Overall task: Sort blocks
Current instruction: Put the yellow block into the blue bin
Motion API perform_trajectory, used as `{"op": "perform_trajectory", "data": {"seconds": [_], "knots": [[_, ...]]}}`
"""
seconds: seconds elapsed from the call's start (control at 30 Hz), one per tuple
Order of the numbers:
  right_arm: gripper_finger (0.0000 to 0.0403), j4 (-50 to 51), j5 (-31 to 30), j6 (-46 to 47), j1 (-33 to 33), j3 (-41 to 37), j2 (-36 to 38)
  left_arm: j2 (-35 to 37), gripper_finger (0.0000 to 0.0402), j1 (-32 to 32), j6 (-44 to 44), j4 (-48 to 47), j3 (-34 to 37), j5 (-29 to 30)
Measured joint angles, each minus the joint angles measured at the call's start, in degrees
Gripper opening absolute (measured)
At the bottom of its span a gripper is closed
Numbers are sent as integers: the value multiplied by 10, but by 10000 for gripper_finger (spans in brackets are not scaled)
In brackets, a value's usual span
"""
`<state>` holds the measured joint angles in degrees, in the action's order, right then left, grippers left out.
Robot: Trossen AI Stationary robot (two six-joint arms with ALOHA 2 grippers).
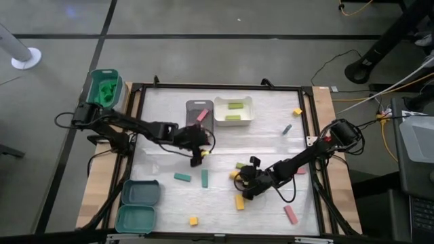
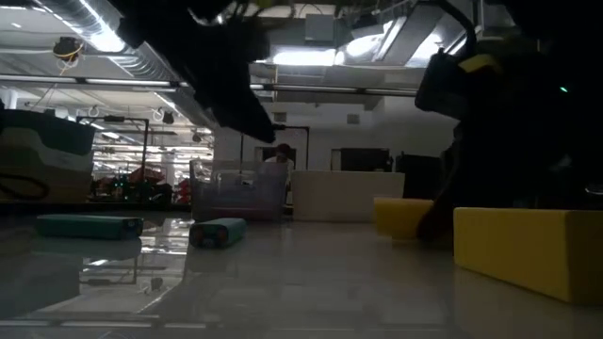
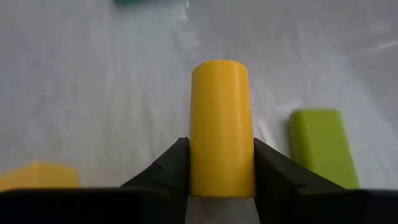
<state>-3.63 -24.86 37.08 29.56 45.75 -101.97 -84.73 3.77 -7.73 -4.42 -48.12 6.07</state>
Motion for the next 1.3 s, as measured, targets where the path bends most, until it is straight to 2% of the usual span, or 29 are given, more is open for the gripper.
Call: {"op": "perform_trajectory", "data": {"seconds": [0.33, 0.5, 0.67, 0.97, 1.13, 1.3], "knots": [[146, -166, 0, -68, -5, 0, 0, 0, 155, 87, -3, 46, 0, 0], [133, -234, 3, -112, -19, 0, 0, -1, 155, 107, -32, 60, 0, 0], [143, -292, 29, -143, -37, 1, 0, -1, 155, 117, -43, 74, 0, 0], [137, -293, 45, -160, -42, 3, 0, -1, 155, 118, -44, 73, 0, 8], [142, -295, 43, -164, -42, 3, 0, -1, 155, 120, -100, 71, 0, 9], [139, -293, 40, -164, -42, 3, 0, -15, 155, 126, -117, 76, 0, 9]]}}
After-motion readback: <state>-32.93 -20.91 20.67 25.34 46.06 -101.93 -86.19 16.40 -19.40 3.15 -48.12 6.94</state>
